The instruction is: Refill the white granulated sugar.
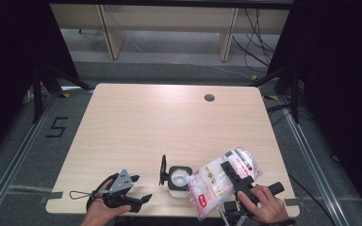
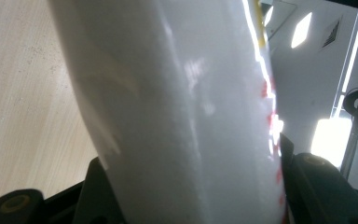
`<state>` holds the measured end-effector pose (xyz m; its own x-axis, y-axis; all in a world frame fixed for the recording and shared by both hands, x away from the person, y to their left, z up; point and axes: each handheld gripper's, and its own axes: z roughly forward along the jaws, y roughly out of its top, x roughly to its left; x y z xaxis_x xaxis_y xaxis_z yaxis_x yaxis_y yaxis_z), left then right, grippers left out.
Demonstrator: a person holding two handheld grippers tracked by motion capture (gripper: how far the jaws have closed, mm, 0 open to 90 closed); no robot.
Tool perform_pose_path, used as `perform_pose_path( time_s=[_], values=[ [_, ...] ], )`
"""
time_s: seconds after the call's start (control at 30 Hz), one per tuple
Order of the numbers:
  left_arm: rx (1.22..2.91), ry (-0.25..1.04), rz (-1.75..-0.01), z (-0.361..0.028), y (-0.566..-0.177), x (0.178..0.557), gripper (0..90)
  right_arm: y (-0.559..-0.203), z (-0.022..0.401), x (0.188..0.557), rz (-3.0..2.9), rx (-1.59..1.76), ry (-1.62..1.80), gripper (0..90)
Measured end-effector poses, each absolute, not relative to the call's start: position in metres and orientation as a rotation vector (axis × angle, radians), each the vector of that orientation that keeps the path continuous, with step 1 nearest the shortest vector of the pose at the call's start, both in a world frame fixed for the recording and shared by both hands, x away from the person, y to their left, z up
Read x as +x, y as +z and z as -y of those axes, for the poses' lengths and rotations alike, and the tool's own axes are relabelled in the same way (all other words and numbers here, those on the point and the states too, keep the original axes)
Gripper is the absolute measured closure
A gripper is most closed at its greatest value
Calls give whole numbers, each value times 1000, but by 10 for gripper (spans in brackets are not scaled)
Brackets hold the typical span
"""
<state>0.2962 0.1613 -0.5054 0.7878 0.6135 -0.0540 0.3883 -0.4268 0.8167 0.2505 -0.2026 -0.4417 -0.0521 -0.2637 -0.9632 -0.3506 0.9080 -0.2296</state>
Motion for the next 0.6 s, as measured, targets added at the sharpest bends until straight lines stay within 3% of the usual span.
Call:
perform_pose_path(
  time_s=[0.6],
  values=[
    [2081,318,-762,-161,-504,295,193,-440,202,251,-1629,-502,81,509]
  ],
)
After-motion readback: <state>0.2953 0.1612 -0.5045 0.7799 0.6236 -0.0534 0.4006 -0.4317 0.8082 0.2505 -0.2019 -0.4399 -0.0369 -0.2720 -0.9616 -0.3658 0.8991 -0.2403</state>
